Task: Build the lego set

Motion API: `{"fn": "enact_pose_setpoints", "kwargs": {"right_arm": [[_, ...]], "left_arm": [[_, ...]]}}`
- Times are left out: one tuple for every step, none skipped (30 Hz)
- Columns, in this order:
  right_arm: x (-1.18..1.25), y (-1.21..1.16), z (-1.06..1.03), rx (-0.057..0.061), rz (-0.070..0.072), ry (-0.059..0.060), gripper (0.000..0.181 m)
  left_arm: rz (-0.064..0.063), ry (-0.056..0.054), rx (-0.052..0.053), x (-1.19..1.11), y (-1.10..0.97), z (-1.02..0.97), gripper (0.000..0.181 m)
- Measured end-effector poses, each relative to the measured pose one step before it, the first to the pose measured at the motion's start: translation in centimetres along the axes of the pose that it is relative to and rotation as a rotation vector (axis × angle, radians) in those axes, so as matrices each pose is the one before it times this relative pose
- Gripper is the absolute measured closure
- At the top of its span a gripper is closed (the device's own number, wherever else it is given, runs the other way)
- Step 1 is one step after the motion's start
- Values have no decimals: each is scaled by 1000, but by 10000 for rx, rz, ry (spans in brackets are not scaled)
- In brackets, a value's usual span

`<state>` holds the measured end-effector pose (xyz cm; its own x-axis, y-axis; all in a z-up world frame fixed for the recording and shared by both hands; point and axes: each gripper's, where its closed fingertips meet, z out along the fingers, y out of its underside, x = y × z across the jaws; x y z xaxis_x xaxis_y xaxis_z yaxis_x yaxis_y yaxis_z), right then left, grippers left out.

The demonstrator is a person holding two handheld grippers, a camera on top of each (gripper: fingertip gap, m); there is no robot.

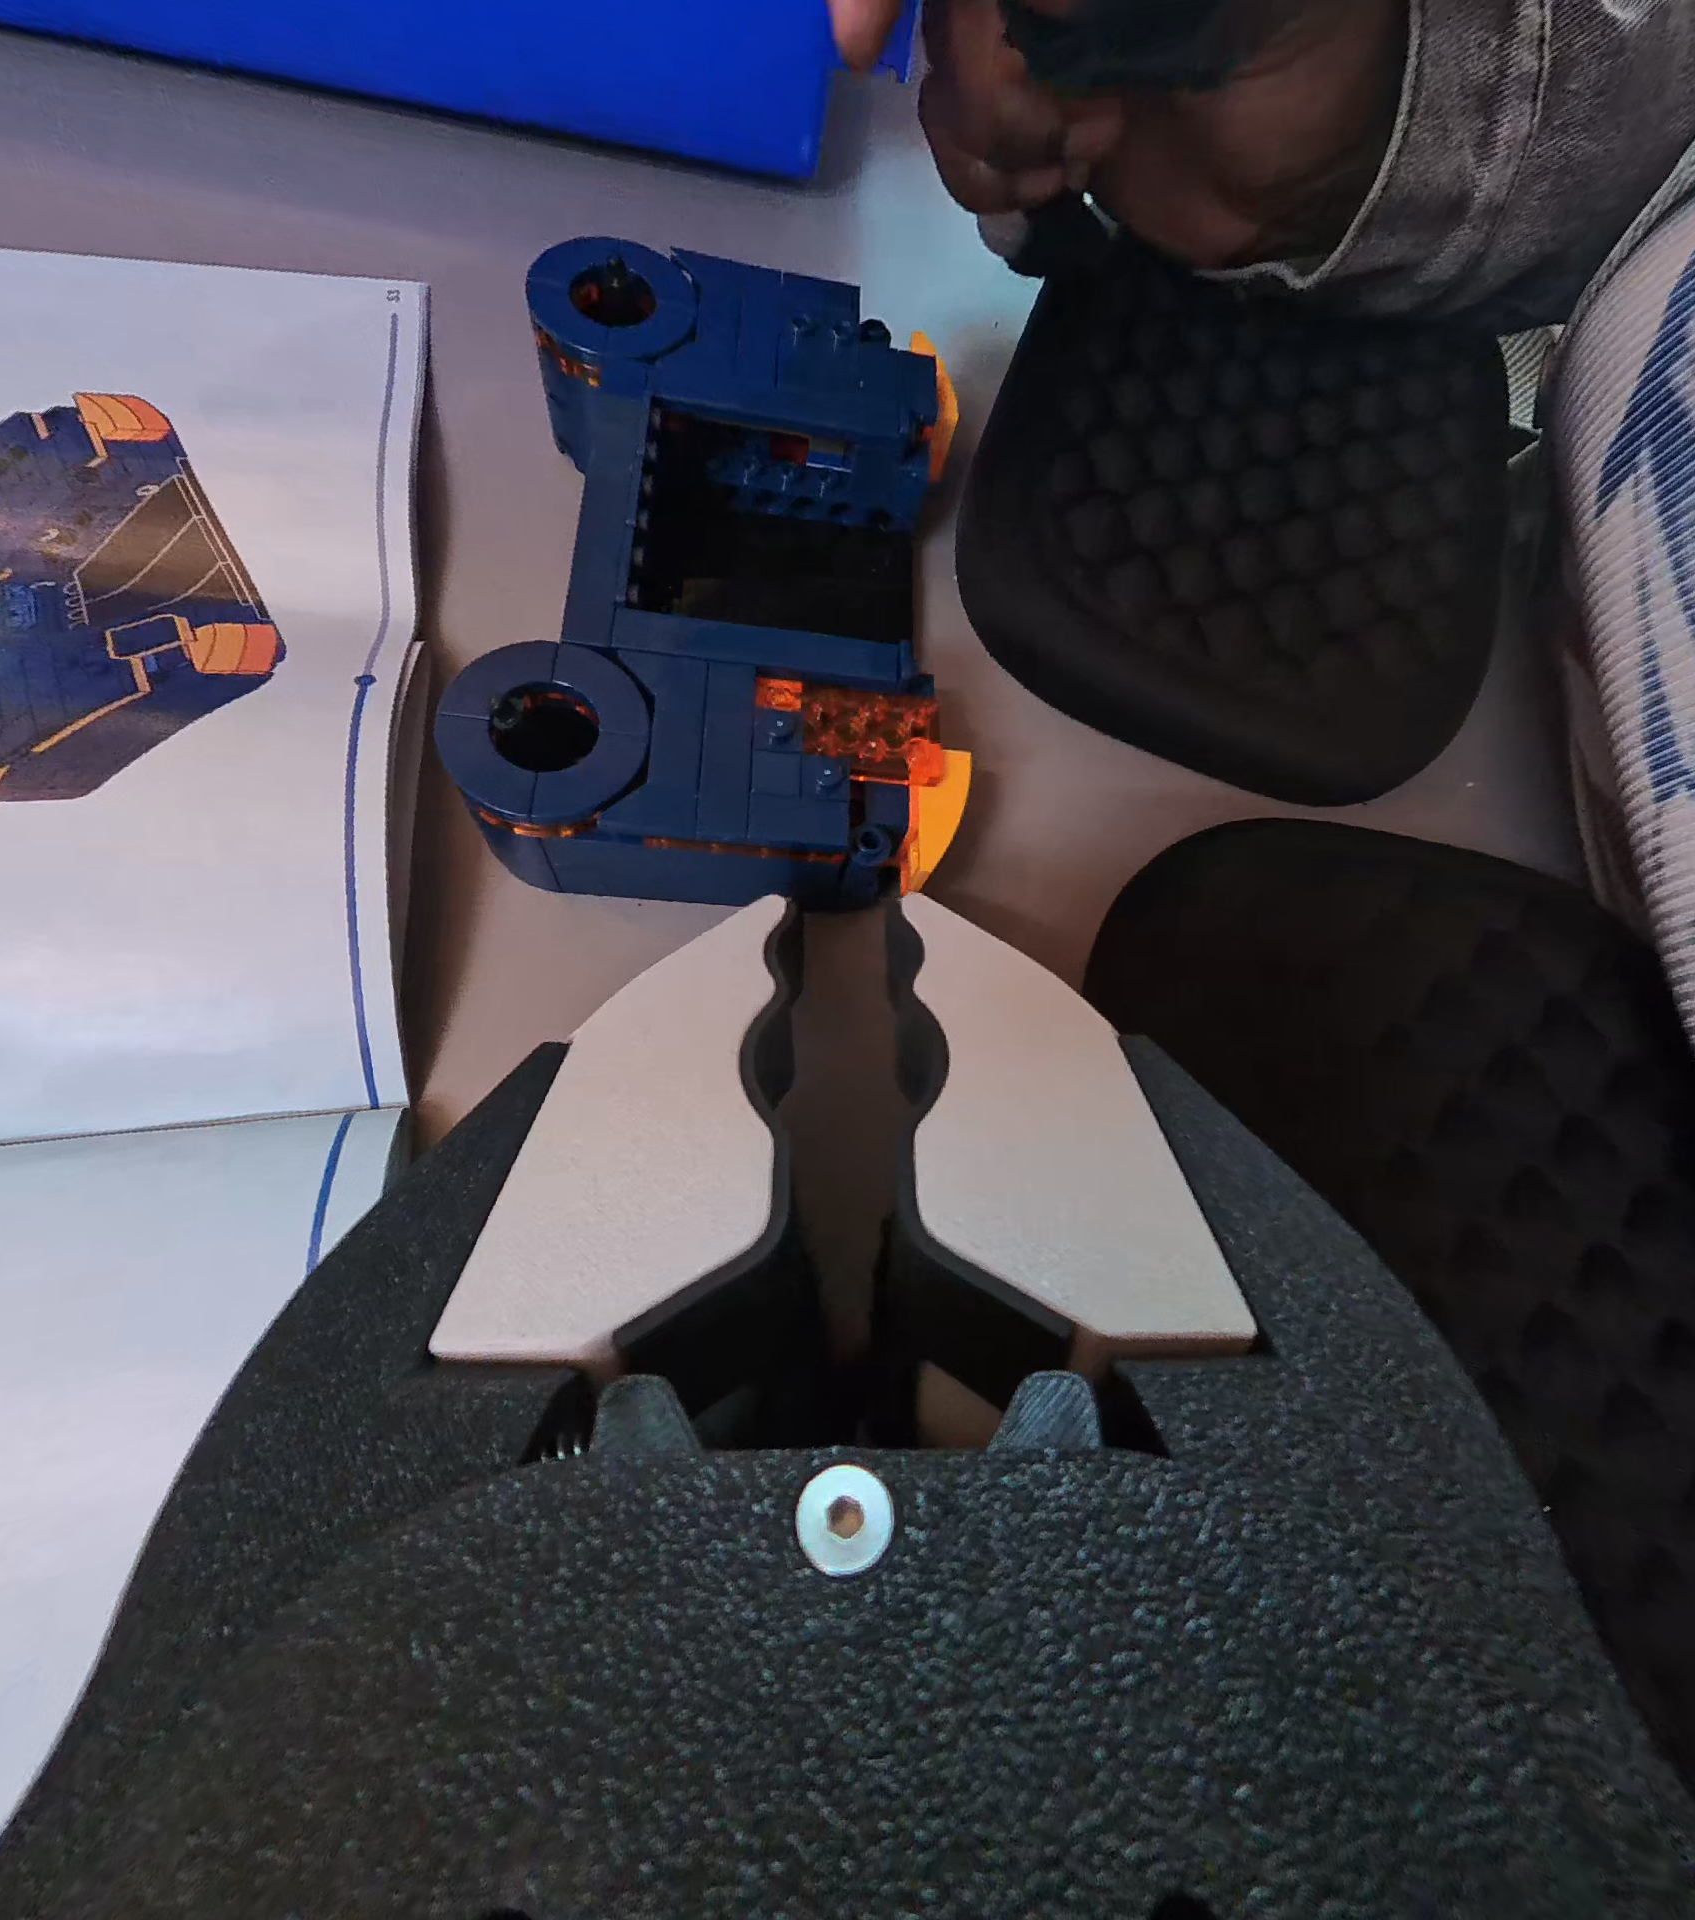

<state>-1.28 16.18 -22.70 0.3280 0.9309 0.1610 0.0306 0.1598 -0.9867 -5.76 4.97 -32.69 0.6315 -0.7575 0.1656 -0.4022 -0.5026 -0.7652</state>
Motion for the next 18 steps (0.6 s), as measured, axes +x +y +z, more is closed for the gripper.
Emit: {"fn": "enact_pose_setpoints", "kwargs": {"right_arm": [[-13, -2, -2, 7, -12, -1, 150], [12, -52, -11, 37, 27, -11, 150], [8, -33, -21, 31, 37, -18, 150], [-4, -4, -4, 7, 22, -17, 151], [-23, 28, 9, -14, -2, -13, 151], [-41, 20, 9, -9, -11, -25, 153], [-23, 37, 21, -19, -4, -25, 155], [8, 38, 11, -20, 1, -1, 156], [22, 6, -5, -2, -1, 0, 159], [-21, -5, -12, 15, 11, -30, 161], [-43, 10, 2, 4, 20, -45, 164], [-42, 3, -17, 8, 13, -46, 169], [-81, 27, 1, -1, 28, -76, 173], [-101, 36, 15, -17, 19, -83, 177], [-63, 11, 5, -2, -14, -46, 179], [-70, -15, -1, 14, -27, -39, 181], [-74, 0, 9, 2, -31, -39, 181], [-48, 22, 17, -15, -34, -17, 181]], "left_arm": [[24, 9, -26, 31, 34, 23, 166], [18, 0, -22, 24, 21, 19, 166], [4, 0, -16, 8, 21, 8, 166], [-11, 1, -9, -6, 2, 2, 166], [-9, -2, 3, -3, 0, -4, 166], [4, -2, 8, -3, -9, -11, 166], [7, 2, 3, 4, -8, 9, 166], [-7, 2, -6, -2, 10, 6, 166], [-9, 1, -4, -14, 0, -2, 166], [-2, -3, 6, -2, -8, 4, 166], [1, -1, 14, -5, -13, -14, 167], [1, 2, 15, -3, -23, -2, 168], [-3, 1, 9, -3, -8, 0, 168], [-11, 2, 6, -18, -10, 0, 168], [-10, 2, 9, -10, -9, -3, 169], [-1, -1, 6, -7, -4, -2, 170], [5, 5, 4, 3, -5, 3, 171], [13, 18, 10, 24, -16, -3, 174]]}}
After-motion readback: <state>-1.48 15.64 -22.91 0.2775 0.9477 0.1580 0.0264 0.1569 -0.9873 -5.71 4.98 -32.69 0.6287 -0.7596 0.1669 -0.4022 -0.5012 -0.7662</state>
